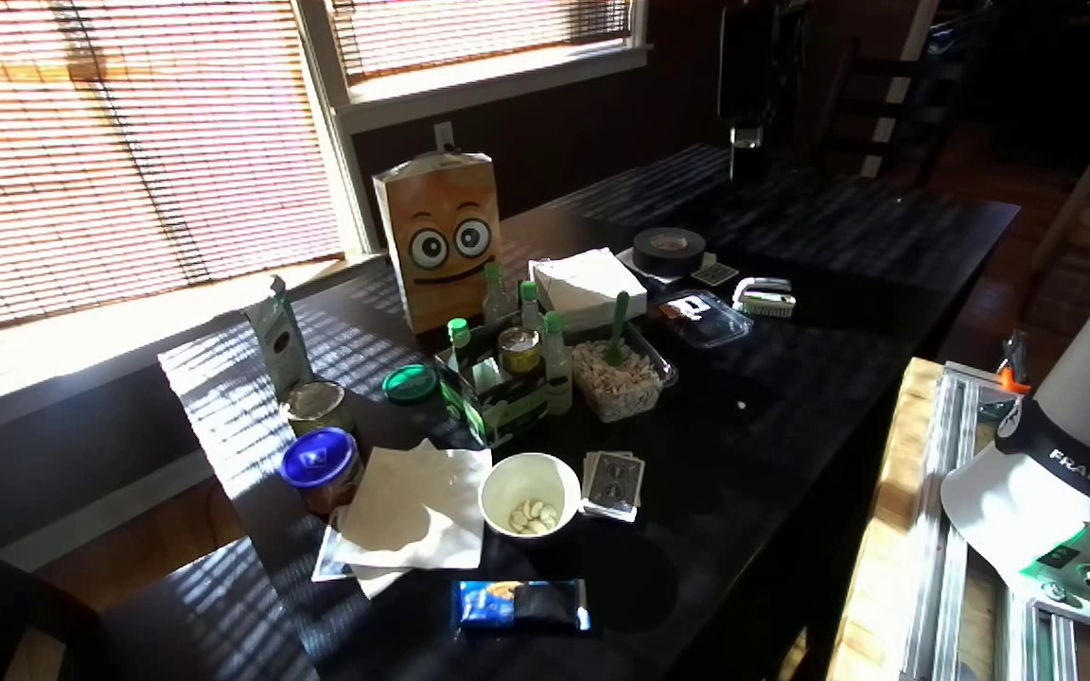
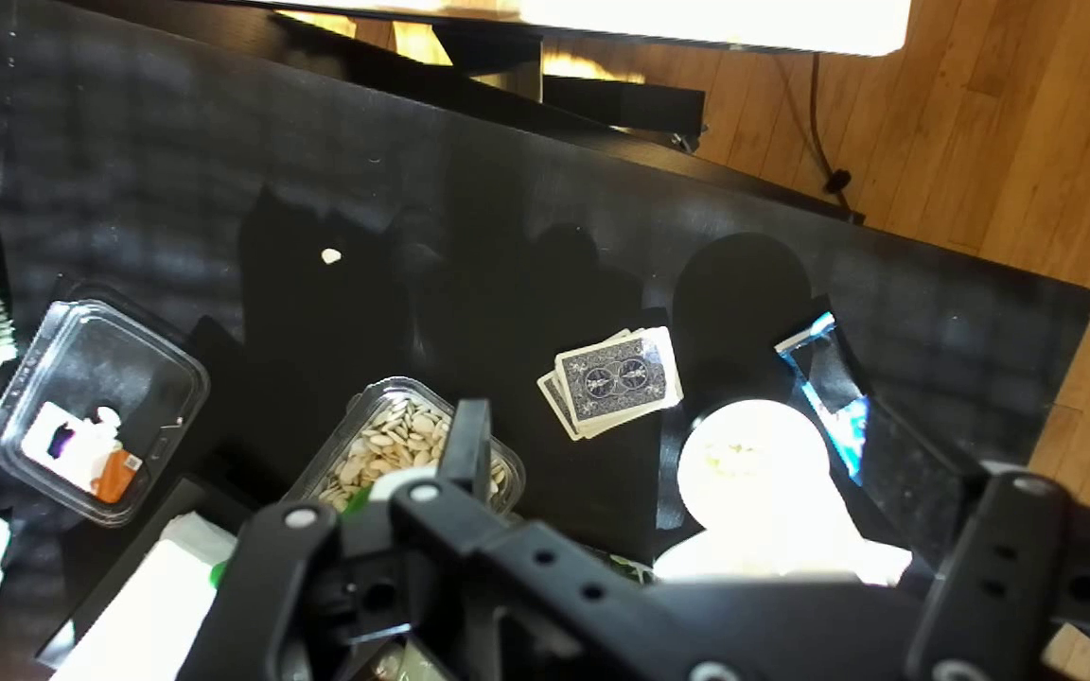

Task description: Use the spoon to transfer some contents from the right bowl to the left bowl

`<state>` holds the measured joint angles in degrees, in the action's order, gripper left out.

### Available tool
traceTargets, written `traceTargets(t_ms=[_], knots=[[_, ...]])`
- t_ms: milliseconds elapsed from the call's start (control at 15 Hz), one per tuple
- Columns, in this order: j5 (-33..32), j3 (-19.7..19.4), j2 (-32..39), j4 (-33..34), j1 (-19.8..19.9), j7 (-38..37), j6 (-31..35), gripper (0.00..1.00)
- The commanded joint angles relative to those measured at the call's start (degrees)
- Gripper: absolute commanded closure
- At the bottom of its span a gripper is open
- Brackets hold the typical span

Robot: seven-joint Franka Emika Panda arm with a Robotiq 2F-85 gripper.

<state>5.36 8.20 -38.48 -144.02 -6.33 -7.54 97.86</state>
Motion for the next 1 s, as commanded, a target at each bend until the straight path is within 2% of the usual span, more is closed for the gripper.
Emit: traceTargets(t_ms=[0,333,667,800,867,933], knots=[[-0.36,-2.76,0.45,-1.76,2.8,0.0,3.43,0.0],[2.79,-13.41,2.36,-7.17,8.29,4.84,9.82,0.0],[10.88,-21.37,10.61,-11.06,12.13,6.86,20.59,0.0],[15.04,-23.56,14.03,-11.12,12.67,7.41,20.81,0.0],[11.46,-21.08,10.35,-11.5,13.45,6.62,19.52,0.0],[12.73,-21.89,11.99,-11.64,13.76,7.04,19.85,0.0]])
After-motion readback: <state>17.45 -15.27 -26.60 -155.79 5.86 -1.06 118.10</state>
